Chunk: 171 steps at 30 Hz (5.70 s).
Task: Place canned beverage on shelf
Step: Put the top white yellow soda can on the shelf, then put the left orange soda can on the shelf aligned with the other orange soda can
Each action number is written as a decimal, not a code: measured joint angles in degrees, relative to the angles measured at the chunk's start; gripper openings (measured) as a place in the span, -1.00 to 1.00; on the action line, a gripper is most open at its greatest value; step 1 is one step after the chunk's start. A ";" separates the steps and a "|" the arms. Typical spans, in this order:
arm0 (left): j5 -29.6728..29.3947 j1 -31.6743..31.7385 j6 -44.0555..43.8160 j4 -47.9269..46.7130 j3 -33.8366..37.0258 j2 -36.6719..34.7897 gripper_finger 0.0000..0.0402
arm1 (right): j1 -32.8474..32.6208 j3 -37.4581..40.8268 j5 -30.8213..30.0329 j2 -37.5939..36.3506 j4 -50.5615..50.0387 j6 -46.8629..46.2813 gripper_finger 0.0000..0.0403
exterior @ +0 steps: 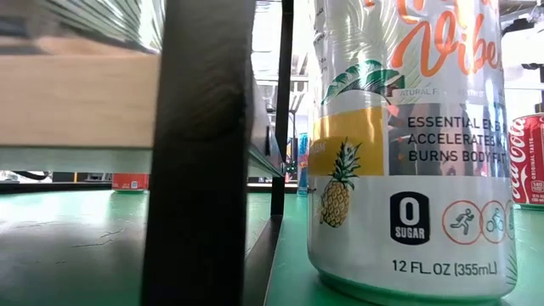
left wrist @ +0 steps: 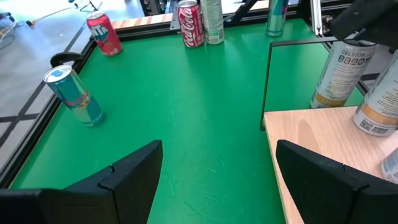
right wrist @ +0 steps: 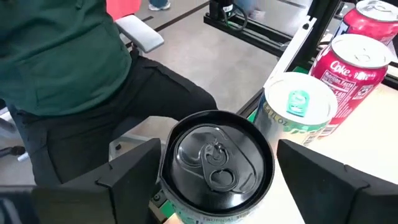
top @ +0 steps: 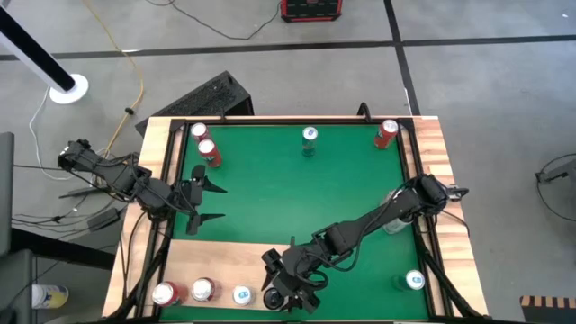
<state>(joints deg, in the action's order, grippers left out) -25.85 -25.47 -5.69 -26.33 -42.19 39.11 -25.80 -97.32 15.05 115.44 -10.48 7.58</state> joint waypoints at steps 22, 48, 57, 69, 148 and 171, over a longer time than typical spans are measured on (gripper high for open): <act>0.00 0.00 0.07 0.04 0.00 0.00 0.49 | 1.67 -18.11 -2.78 0.00 -25.33 2.90 0.67; -9.63 0.02 14.33 6.93 0.07 1.39 0.49 | 29.44 12.94 -9.74 -33.07 -27.62 0.45 0.67; -15.50 0.06 23.56 9.54 0.04 1.35 0.49 | 37.82 32.50 -25.11 -43.87 -16.02 -19.02 0.67; -19.95 15.45 23.36 10.68 -1.17 -2.59 0.49 | 36.62 46.88 -25.73 -44.91 0.81 -19.74 0.67; 23.28 73.85 29.94 -43.15 -30.62 44.87 0.49 | 26.82 48.85 -25.44 -45.77 3.19 -16.14 0.67; 20.98 74.01 28.11 -44.91 -26.93 50.56 0.43 | 26.82 48.85 -25.40 -45.77 2.34 -15.94 0.67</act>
<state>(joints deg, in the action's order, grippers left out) -4.86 48.53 22.42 -71.24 -69.12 89.68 1.02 -48.47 -10.36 69.67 -8.14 -8.36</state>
